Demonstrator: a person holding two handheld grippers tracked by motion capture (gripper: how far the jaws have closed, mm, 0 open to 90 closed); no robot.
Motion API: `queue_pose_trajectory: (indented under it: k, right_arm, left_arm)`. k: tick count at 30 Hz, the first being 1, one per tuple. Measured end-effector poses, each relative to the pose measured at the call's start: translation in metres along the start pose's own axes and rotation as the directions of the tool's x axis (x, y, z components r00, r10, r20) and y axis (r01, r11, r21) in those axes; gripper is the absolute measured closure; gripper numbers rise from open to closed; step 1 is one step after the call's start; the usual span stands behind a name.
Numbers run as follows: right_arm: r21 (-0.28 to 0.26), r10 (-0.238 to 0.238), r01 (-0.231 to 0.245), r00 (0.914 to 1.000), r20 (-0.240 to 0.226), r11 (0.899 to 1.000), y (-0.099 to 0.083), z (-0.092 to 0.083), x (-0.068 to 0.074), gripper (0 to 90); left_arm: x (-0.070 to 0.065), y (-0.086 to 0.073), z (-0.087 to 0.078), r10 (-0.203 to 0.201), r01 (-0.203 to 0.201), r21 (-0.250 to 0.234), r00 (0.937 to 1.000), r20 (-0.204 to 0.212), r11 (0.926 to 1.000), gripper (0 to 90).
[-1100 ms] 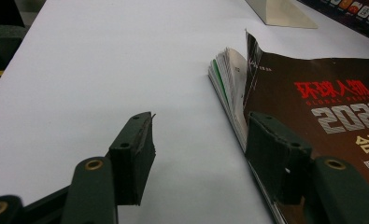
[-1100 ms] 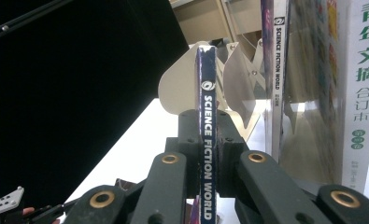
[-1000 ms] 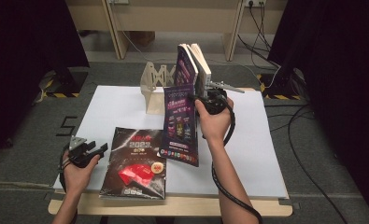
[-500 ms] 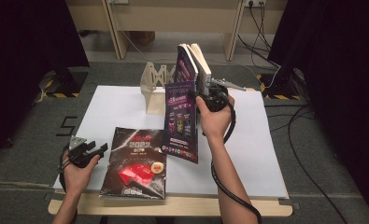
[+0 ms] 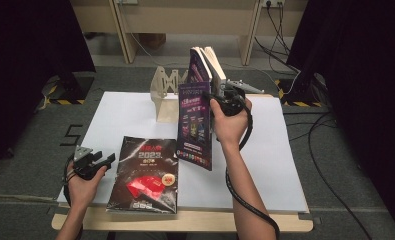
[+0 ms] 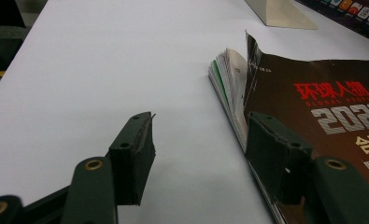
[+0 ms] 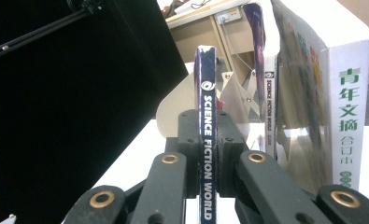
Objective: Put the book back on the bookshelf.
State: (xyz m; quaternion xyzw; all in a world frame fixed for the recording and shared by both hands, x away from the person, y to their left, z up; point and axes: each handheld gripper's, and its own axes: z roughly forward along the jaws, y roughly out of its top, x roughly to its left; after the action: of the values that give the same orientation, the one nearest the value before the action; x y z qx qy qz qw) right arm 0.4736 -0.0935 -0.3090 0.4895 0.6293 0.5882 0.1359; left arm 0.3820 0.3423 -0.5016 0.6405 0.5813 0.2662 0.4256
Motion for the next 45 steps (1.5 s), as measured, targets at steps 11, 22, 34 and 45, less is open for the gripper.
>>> queue_pose_trajectory:
  k: [11,22,34,45]
  right_arm:
    - [-0.028,0.000,0.000,1.0000,0.005,1.000,0.007,0.002,0.001,84.6]
    - [-0.054,-0.003,0.004,0.9999,0.011,0.999,0.014,0.006,0.002,84.6]
    - [-0.096,0.002,0.001,0.9994,0.033,0.995,0.019,0.015,0.001,84.6]
    - [-0.129,-0.008,0.015,0.9982,0.059,0.991,0.025,0.026,0.003,84.6]
  left_arm:
    - [-0.002,0.000,-0.001,0.029,-0.029,0.007,0.9995,-0.011,0.9995,40.9]
    - [-0.003,0.000,0.000,0.031,-0.031,0.006,0.9995,-0.011,0.9995,40.8]
    - [-0.003,0.000,0.000,0.041,-0.041,0.013,0.9991,-0.010,0.9991,40.8]
    - [-0.004,0.000,0.001,0.043,-0.043,0.010,0.9990,-0.009,0.9990,40.8]
